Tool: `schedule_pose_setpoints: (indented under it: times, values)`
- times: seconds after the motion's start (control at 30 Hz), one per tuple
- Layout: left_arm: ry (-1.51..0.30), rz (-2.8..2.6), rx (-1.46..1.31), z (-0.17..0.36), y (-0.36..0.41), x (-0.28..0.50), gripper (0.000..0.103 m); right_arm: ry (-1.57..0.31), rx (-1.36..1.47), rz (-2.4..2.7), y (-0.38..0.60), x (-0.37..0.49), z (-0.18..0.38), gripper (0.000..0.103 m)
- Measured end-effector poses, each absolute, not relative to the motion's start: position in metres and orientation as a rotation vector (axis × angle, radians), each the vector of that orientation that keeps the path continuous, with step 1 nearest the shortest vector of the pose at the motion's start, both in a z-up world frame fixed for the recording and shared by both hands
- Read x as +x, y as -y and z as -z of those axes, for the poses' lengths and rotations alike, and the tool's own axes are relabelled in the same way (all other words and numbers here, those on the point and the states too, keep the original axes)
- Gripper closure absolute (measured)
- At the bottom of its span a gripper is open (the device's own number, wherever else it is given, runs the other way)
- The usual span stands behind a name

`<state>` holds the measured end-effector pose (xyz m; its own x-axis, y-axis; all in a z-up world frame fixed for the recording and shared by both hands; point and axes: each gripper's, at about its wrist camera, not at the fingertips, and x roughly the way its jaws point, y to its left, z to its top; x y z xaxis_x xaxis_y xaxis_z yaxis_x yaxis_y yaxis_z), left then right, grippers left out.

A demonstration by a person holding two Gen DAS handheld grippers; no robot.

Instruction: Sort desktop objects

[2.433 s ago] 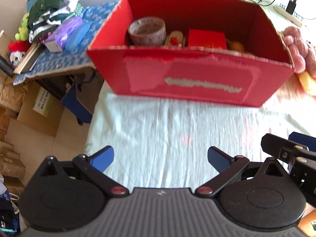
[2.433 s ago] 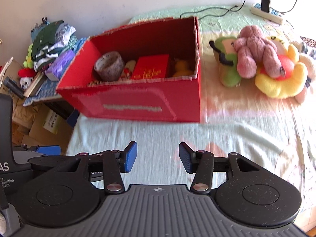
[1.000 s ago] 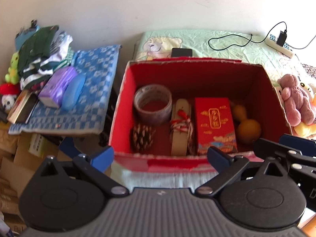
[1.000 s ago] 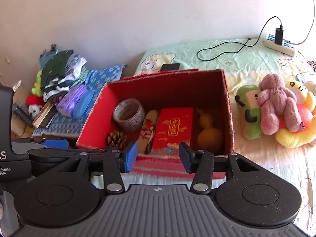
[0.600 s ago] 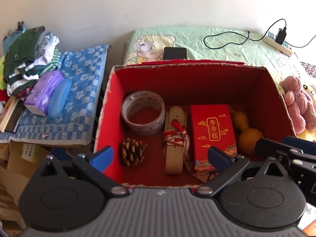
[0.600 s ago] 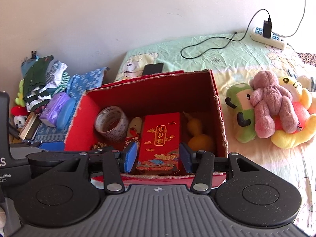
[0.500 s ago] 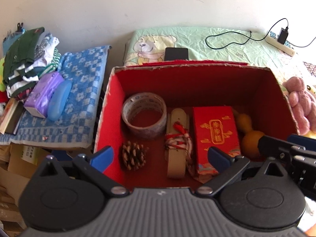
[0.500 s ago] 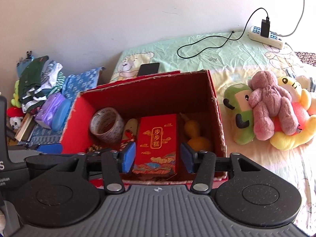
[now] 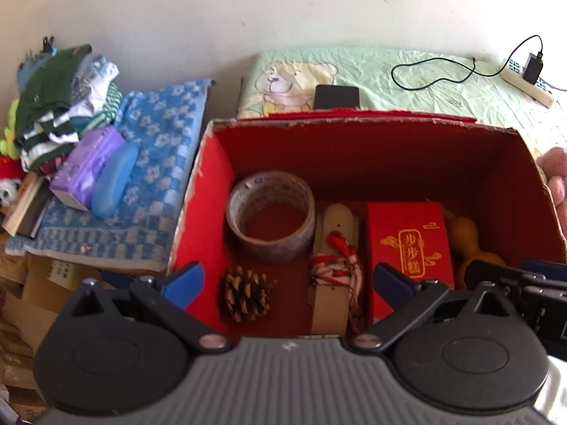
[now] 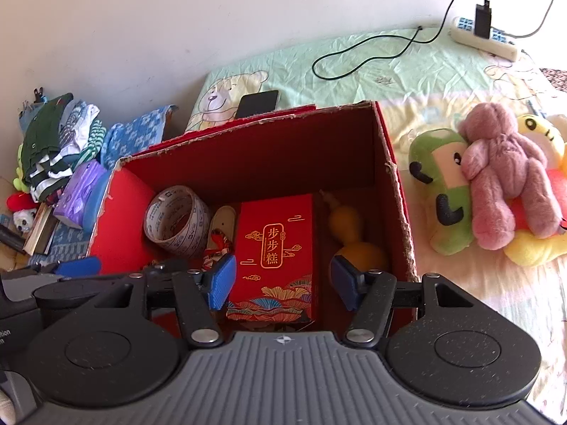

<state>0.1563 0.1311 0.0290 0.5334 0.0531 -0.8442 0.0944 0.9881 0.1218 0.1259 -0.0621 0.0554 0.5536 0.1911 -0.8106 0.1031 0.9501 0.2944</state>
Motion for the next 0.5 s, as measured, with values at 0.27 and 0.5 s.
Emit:
schedule_pose_setpoints:
  times: [0.27, 0.5]
  values:
    - [-1.086, -0.006, 0.148, -0.026, -0.127, 0.164, 0.002, -1.044, 0.321, -0.077, 0.070, 0.137, -0.049, 0.041]
    - [-1.195, -0.009, 0.107, -0.025, -0.133, 0.169, 0.002, -1.104, 0.367, -0.050, 0.075, 0.147, -0.045, 0.039]
